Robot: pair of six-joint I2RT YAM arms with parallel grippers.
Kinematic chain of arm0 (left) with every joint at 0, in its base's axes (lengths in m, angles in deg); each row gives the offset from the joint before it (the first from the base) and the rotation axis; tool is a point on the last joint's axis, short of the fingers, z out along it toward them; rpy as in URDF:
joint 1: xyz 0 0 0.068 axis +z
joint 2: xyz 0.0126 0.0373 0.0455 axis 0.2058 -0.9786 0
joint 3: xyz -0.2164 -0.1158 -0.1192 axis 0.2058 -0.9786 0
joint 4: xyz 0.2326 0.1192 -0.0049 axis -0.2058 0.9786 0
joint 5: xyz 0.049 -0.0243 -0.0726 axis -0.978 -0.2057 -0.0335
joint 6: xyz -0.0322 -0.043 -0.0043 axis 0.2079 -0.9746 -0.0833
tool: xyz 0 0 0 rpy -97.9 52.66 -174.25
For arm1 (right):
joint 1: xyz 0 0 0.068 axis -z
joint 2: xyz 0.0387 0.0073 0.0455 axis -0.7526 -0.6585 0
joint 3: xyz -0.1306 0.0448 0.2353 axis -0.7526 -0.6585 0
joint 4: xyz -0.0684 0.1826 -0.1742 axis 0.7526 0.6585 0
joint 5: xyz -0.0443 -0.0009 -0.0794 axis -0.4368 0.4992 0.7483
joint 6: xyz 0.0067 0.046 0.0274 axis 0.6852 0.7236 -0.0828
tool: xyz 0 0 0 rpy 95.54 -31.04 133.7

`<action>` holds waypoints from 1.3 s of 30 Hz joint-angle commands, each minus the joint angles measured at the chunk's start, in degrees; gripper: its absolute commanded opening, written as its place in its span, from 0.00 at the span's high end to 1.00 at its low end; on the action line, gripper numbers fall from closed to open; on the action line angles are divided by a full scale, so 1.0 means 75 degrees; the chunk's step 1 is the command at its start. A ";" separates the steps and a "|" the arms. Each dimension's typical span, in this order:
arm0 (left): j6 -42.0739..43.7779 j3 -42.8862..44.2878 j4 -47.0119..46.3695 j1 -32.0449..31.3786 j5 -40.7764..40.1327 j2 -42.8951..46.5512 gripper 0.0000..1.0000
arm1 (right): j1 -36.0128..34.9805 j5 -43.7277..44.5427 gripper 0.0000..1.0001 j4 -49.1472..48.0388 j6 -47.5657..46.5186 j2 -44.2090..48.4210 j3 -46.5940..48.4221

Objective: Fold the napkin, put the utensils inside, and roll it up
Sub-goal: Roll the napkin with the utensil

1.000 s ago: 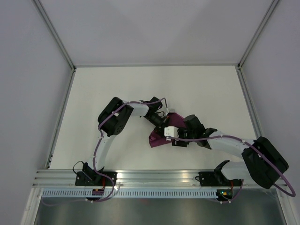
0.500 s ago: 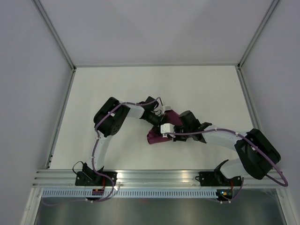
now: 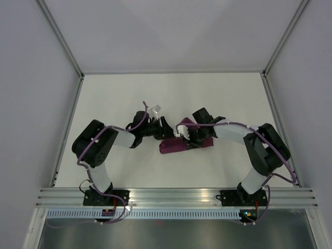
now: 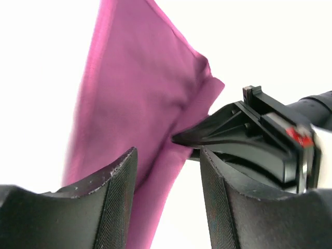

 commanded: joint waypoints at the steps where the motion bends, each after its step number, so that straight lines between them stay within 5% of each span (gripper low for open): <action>1: -0.0312 -0.1249 -0.2400 0.0045 -0.2470 0.0941 0.43 | 0.0242 -0.0085 0.99 0.1595 -0.0373 -0.0959 0.0198; 5: 0.0718 -0.2632 -0.4589 -0.0153 -0.3994 0.1924 0.39 | 0.0489 -0.0401 1.00 0.2555 -0.0665 -0.1661 0.1075; 7: 0.2129 -0.3079 -0.4795 -0.0469 -0.4803 0.2266 0.37 | 0.0640 -0.0554 0.99 0.3116 -0.0771 -0.2095 0.1416; 14: 0.6248 -0.2636 -0.3367 -0.2436 -0.6481 0.3111 0.34 | 0.0899 -0.0824 1.00 0.4243 -0.0900 -0.3255 0.2821; 22: 1.0339 -0.1733 -0.2066 -0.4196 -0.7372 0.2023 0.33 | 0.1028 -0.0894 1.00 0.5028 -0.0783 -0.4229 0.3796; 39: 1.1829 -0.0795 -0.0342 -0.5088 -0.7430 0.0499 0.34 | 0.1075 -0.0859 1.00 0.5452 -0.0654 -0.4862 0.4511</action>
